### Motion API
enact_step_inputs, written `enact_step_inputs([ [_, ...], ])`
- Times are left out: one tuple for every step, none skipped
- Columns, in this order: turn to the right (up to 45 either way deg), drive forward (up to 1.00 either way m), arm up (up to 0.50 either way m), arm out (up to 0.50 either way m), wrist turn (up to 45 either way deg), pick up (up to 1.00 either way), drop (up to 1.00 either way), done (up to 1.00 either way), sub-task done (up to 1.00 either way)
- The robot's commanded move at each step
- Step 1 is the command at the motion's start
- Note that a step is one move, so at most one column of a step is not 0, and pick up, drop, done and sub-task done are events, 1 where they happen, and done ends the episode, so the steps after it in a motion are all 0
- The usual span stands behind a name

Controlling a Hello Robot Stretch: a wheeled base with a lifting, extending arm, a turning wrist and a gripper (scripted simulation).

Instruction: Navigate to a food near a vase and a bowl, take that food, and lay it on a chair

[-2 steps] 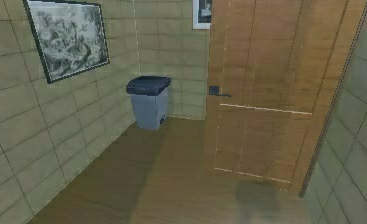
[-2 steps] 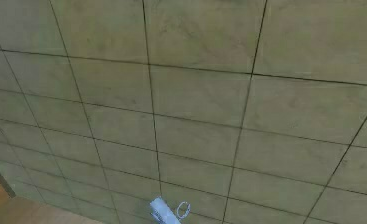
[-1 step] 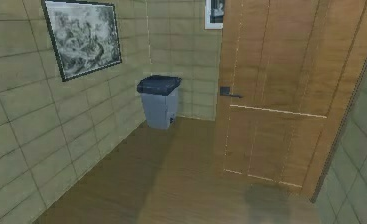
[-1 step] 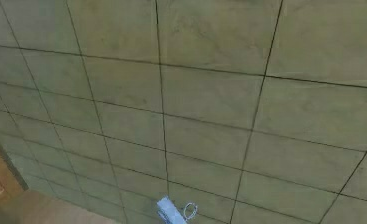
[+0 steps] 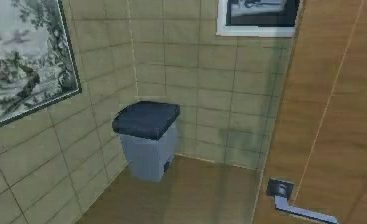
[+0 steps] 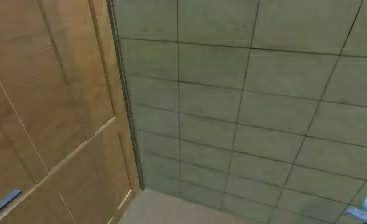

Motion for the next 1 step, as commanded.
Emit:
enact_step_inputs([
  [0.0, 0.95, 0.0, 0.0, 0.0, 0.0, 0.0, 0.0, 0.0],
])
